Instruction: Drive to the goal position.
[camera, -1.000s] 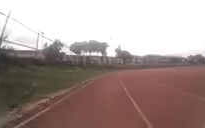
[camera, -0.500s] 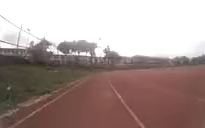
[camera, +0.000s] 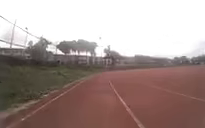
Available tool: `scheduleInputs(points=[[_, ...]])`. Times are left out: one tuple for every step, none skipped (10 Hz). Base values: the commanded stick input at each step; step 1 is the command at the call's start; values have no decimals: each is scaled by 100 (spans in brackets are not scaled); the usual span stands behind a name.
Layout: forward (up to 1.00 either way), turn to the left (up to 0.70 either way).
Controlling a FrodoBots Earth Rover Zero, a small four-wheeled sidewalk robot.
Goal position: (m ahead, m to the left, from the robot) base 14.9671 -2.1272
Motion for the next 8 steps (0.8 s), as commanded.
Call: scheduleInputs(points=[[100,0],[100,0],[100,0],[100,0],[100,0],[100,0],[100,0],[100,0]])
